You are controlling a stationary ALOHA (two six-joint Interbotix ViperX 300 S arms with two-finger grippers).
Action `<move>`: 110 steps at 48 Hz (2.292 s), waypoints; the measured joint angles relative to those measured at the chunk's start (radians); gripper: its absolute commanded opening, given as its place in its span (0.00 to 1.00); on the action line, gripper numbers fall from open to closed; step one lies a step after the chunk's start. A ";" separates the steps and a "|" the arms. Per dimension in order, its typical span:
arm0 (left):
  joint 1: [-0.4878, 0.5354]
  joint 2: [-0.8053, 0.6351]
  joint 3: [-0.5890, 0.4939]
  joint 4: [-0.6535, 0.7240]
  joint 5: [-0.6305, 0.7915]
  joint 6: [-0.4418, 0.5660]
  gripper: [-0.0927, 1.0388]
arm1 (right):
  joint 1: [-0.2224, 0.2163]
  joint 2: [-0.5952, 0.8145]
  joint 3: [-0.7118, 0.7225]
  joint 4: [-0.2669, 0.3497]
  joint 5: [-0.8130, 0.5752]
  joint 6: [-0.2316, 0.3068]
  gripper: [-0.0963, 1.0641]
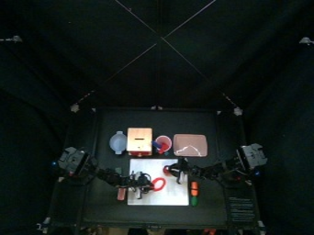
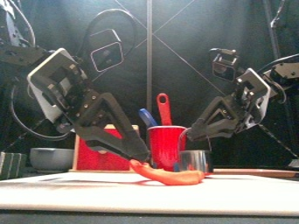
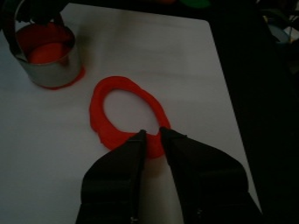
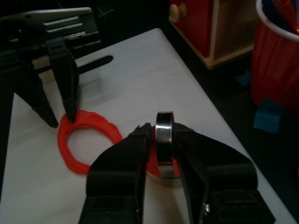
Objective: Get the cutter from the drawer then cut the dough then place the extra dough in the bowl
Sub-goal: Place the extra dough in the bowl
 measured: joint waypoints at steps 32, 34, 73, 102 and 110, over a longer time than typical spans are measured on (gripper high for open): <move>0.006 -0.060 0.000 0.044 -0.006 0.005 0.70 | 0.000 -0.071 0.008 -0.060 0.048 -0.003 0.87; 0.009 -0.064 0.000 0.046 -0.006 0.006 0.70 | -0.002 -0.071 0.009 -0.063 0.049 -0.006 0.87; 0.034 -0.106 0.000 0.091 -0.032 0.008 0.76 | -0.006 -0.075 0.021 -0.107 0.060 -0.003 0.87; 0.034 -0.209 0.044 0.155 -0.034 0.009 0.84 | -0.006 -0.075 0.021 -0.104 0.061 0.000 0.87; 0.035 -0.210 0.044 0.192 -0.034 0.008 0.86 | -0.006 -0.077 0.020 -0.103 0.063 0.000 0.87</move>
